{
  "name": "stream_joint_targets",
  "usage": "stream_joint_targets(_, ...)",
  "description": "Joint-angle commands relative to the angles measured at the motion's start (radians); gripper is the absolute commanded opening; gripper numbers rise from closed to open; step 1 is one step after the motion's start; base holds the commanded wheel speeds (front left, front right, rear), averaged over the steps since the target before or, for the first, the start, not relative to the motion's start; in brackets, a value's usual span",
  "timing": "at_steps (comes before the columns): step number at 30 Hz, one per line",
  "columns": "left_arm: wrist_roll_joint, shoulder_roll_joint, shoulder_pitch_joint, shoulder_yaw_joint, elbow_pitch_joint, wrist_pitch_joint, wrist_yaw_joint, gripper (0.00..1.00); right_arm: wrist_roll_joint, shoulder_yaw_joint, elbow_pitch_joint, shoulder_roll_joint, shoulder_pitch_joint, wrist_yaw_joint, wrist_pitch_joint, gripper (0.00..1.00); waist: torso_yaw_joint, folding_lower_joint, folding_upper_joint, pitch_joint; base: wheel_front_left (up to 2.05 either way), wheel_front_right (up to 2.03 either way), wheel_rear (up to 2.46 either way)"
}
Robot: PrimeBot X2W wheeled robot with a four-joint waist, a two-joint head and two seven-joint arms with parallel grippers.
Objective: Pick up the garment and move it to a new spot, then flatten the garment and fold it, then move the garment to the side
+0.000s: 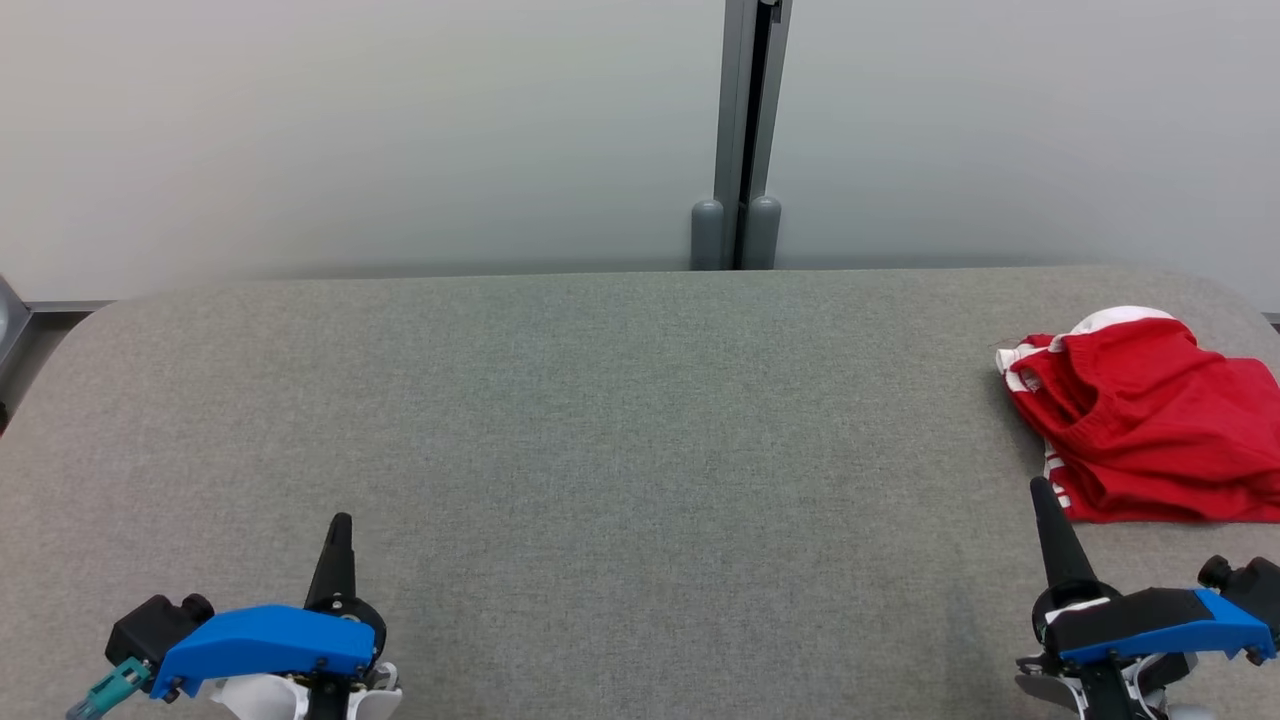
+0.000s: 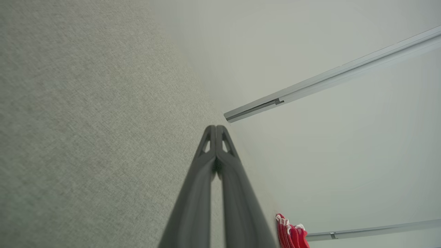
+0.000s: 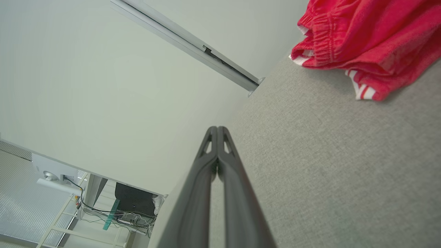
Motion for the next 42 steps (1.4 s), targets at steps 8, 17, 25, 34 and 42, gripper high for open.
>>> stream_joint_targets(8, -0.076, -0.005, -0.027, 0.04, -0.024, 0.026, -0.024, 0.0, 0.101, -0.01, -0.024, -0.008, -0.004, 0.0, 0.023, 0.0, -0.003, 0.0, 0.0, 0.001, 0.0, 0.0, 0.0)
stream_joint_targets(17, -0.142, -0.013, -0.028, 0.07, -0.034, 0.049, -0.041, 0.0, 0.187, -0.016, -0.032, -0.008, -0.003, 0.0, 0.042, 0.0, -0.005, 0.0, 0.0, 0.002, 0.0, 0.0, 0.0)
stream_joint_targets(25, -0.191, -0.018, -0.028, 0.093, -0.042, 0.065, -0.053, 0.0, 0.251, -0.02, -0.037, -0.008, -0.003, 0.0, 0.055, 0.0, -0.008, 0.0, 0.0, 0.004, 0.0, 0.0, 0.0)
stream_joint_targets(34, -0.249, -0.024, -0.025, 0.12, -0.051, 0.085, -0.068, 0.0, 0.328, -0.025, -0.045, -0.009, -0.002, 0.0, 0.072, 0.0, -0.011, 0.0, 0.0, 0.005, 0.0, 0.0, 0.0)
stream_joint_targets(42, -0.296, -0.029, -0.025, 0.14, -0.058, 0.101, -0.081, 0.0, 0.391, -0.03, -0.051, -0.009, -0.001, 0.0, 0.087, 0.0, -0.013, 0.0, 0.0, 0.006, 0.0, 0.0, 0.0)
